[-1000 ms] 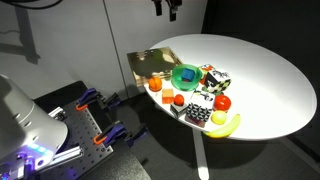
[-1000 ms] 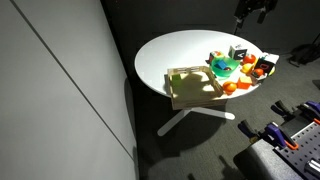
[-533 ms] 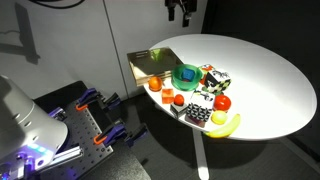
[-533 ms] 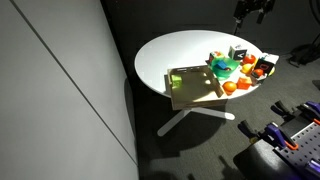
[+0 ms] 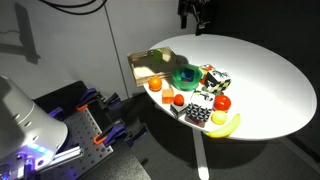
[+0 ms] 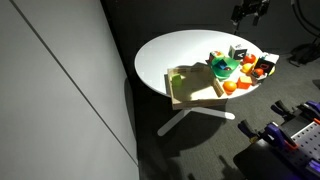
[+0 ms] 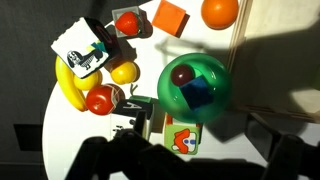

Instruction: Pick up the block with a zebra image and put it in the wooden tray

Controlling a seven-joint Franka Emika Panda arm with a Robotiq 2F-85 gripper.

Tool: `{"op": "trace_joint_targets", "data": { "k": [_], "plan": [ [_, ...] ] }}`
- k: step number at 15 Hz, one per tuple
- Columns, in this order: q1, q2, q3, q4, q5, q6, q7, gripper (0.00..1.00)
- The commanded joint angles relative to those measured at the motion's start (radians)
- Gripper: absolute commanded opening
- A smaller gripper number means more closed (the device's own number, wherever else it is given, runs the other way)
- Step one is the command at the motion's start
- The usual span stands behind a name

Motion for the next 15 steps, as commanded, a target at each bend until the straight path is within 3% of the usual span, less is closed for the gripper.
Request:
{"op": "trace_joint_targets", "data": {
  "k": [1, 9, 15],
  "plan": [
    [-0.011, 0.029, -0.004, 0.051, 0.025, 0.007, -0.039, 1.0],
    [-0.001, 0.02, -0.007, 0.029, 0.002, 0.011, -0.008, 1.0],
    [-0.01, 0.098, -0.024, 0.122, 0.009, -0.032, 0.02, 1.0]
  ]
}}
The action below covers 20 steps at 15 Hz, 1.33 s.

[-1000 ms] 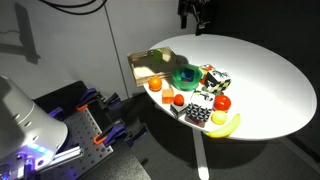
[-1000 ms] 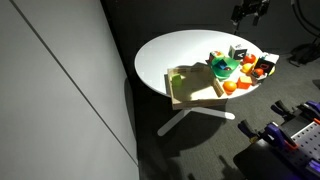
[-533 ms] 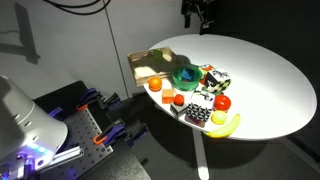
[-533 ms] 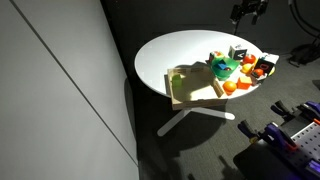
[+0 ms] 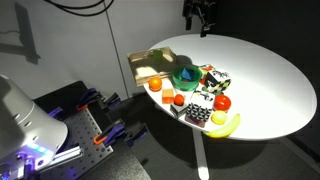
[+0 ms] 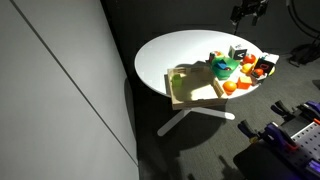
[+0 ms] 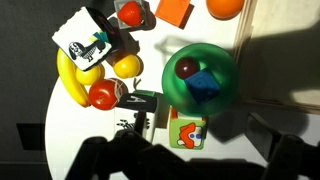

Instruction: Pick up the block with a zebra image and put it in the wooden tray

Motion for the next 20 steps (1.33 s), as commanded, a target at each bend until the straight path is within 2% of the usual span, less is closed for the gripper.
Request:
{"op": "trace_joint_targets", "data": {
  "k": [1, 13, 20],
  "plan": [
    [-0.01, 0.067, -0.014, 0.091, 0.009, -0.032, 0.025, 1.0],
    [-0.055, 0.293, -0.044, 0.259, 0.006, 0.051, -0.024, 1.0],
    [-0.039, 0.375, -0.077, 0.298, -0.036, 0.134, 0.004, 1.0]
  ]
}}
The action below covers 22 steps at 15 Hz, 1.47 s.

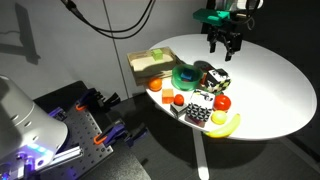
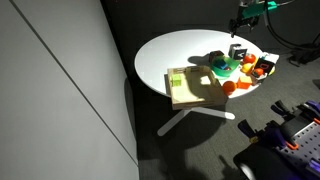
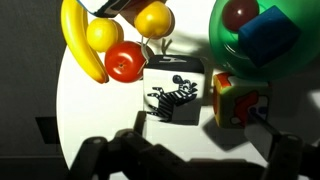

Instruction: Pick up the block with a zebra image and put it in the wooden tray

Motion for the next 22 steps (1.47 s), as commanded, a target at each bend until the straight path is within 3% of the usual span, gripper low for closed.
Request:
{"op": "trace_joint_targets", "data": {
  "k": [1, 22],
  "plan": [
    [0.011, 0.048, -0.015, 0.044, -0.029, 0.016, 0.009, 1.0],
    [0.031, 0.223, -0.068, 0.178, -0.052, 0.005, 0.037, 1.0]
  ]
}}
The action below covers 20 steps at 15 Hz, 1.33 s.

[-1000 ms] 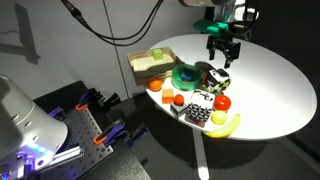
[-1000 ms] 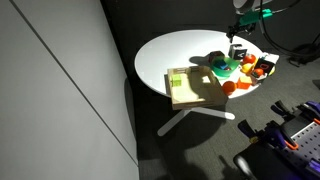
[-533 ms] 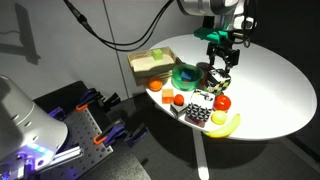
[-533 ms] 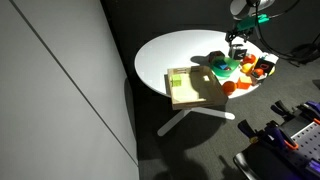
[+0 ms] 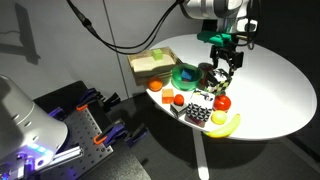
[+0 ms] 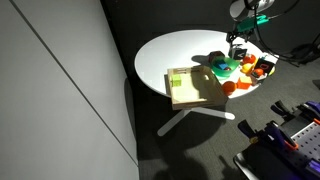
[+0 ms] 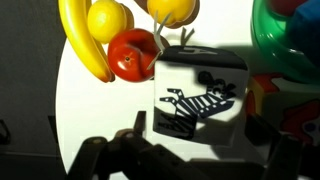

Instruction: Pick up the block with a zebra image and put it in the wooden tray

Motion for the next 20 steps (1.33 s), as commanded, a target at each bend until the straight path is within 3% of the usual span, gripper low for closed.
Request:
{"op": "trace_joint_targets", "data": {
  "k": [1, 9, 10, 11, 20],
  "plan": [
    [0.003, 0.033, -0.012, 0.054, -0.019, -0.03, 0.023, 1.0],
    [-0.004, 0.063, -0.013, 0.087, -0.01, -0.059, 0.024, 1.0],
    [-0.003, 0.067, -0.014, 0.091, -0.011, -0.061, 0.028, 0.84],
    [-0.003, 0.07, -0.015, 0.095, -0.01, -0.067, 0.032, 0.75],
    [-0.004, 0.057, -0.016, 0.137, -0.001, -0.15, 0.069, 0.08]
  ]
}}
